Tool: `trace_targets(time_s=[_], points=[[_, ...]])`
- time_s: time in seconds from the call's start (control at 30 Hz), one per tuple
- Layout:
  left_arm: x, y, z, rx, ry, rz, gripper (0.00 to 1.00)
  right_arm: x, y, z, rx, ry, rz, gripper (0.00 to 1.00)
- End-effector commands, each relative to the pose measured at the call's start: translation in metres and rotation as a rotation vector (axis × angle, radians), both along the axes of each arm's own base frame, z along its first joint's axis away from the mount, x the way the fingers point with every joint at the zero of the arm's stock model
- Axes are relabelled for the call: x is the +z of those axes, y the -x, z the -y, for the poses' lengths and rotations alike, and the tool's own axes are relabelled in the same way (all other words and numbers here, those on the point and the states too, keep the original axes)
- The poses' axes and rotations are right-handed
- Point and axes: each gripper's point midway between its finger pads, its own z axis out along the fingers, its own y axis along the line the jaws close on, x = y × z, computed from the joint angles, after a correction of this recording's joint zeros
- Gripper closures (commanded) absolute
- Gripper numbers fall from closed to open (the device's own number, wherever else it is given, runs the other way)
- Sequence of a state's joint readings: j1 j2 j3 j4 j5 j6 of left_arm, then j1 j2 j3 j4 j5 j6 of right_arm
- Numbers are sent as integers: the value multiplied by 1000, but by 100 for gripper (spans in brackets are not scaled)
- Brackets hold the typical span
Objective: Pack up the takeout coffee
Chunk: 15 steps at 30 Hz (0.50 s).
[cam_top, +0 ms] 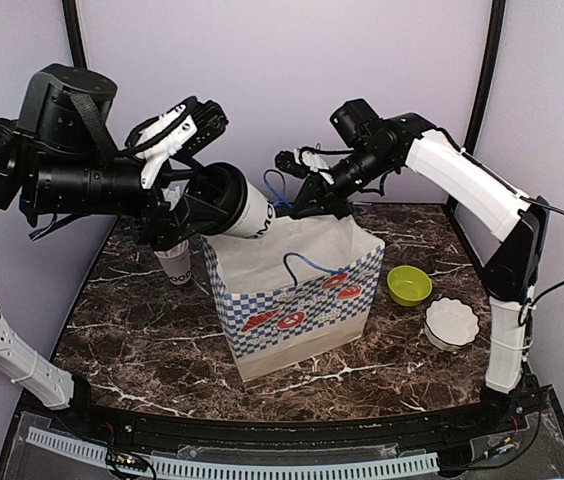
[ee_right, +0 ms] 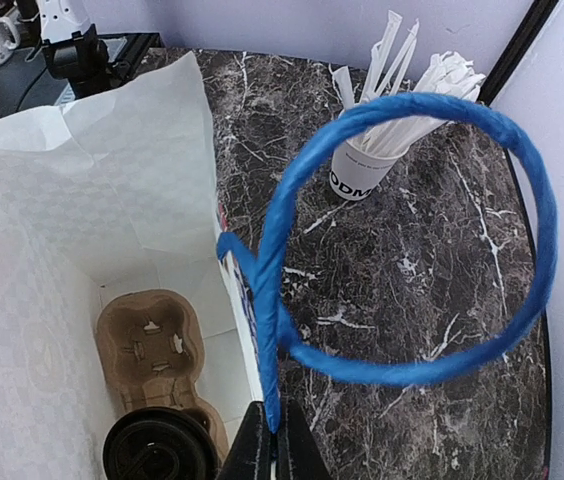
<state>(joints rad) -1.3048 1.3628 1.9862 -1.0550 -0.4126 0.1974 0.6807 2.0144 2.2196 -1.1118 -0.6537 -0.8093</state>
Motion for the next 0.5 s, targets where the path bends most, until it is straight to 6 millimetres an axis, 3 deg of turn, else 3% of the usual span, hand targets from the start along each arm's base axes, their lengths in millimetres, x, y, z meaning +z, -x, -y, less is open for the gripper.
trace_targets(time_s=[0.0,0.23,0.47], points=[[-33,-11,8,6,-92,-64,44,35,11,9,-60,-46,32,100],[-72,-7,35,-58,-180,-154,46,36,39,26,-114,-46,-16,100],[-112,3,56,-127,-258,-228,52,35,61,29,-130,-62,-89,100]])
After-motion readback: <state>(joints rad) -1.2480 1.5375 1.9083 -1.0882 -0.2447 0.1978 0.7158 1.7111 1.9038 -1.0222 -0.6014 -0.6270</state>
